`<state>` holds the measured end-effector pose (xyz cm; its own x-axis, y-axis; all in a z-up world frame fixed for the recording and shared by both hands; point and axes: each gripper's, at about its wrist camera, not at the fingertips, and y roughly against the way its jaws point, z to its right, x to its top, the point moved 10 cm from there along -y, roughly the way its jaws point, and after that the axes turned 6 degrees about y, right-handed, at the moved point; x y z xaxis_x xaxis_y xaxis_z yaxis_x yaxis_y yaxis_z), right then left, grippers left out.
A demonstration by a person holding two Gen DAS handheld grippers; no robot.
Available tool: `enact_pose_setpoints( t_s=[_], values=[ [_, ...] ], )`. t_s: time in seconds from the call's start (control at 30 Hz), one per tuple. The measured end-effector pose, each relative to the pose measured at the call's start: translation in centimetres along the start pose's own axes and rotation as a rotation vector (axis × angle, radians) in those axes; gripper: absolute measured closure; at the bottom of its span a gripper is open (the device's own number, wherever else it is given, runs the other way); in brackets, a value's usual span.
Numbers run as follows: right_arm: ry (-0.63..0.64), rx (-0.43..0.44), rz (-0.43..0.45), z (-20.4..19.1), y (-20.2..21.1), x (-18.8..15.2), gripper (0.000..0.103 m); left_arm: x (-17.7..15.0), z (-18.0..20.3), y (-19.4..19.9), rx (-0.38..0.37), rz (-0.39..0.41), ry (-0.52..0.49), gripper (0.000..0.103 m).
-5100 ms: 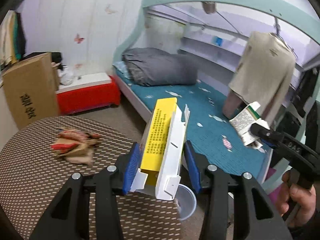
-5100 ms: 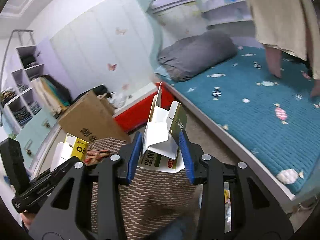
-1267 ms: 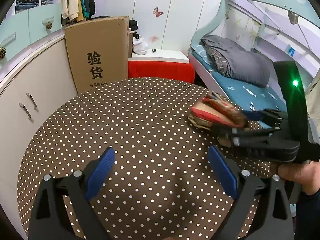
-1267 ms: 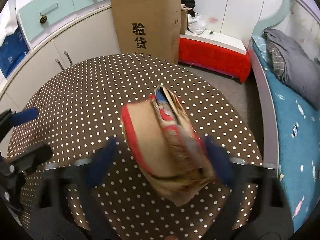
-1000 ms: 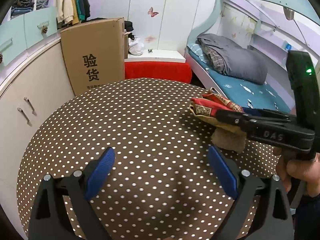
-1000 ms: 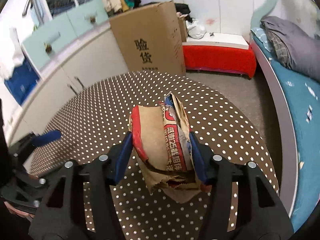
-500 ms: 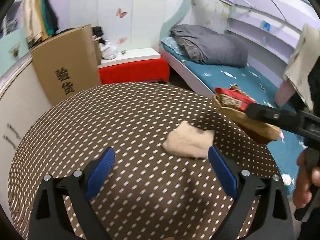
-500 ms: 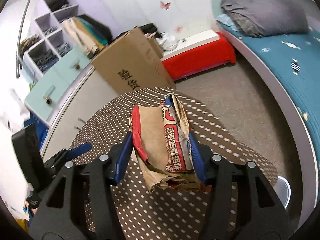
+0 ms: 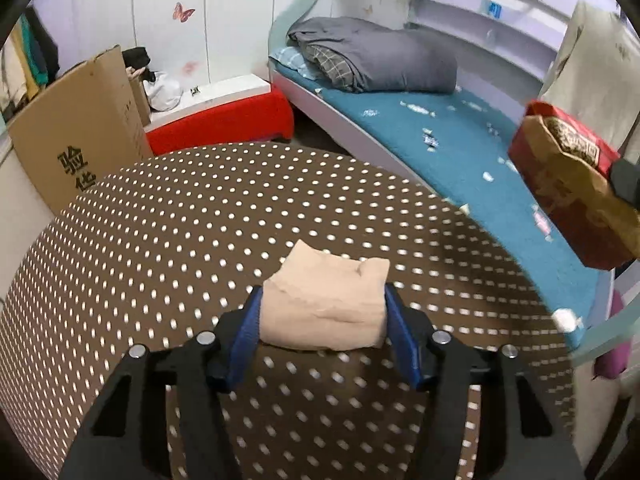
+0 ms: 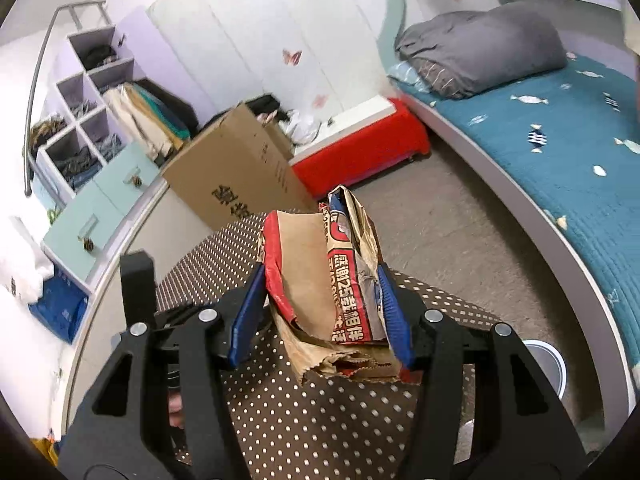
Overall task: Collect trash
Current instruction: 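Carry bag and cloth over the bin and open both tools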
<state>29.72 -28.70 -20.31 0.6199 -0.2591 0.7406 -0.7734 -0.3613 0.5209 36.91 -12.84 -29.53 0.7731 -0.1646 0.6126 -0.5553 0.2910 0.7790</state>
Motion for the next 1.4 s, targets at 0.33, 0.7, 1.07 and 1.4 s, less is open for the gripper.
enact_pose_setpoints(
  t_s=[0.33, 0.7, 1.07, 1.4],
  values=[
    [-0.115, -0.109, 0.144, 5.9, 8.9, 0.5, 0.049, 0.3, 8.2, 7.6, -0.110, 0.134, -0.027, 0.045],
    [-0.245, -0.256, 0.182, 14.7, 15.2, -2.0, 0.049, -2.3, 21.2, 8.2, -0.265, 0.116, -0.151, 0.045],
    [-0.329, -0.298, 0.126, 20.0, 14.0, -4.9, 0.049, -5.1, 28.7, 3.0, -0.283, 0.005, -0.235, 0.045],
    [-0.449, -0.300, -0.009, 25.4, 8.9, -9.5, 0.046, -8.5, 31.6, -4.8, -0.233, -0.173, -0.316, 0.045]
  ],
)
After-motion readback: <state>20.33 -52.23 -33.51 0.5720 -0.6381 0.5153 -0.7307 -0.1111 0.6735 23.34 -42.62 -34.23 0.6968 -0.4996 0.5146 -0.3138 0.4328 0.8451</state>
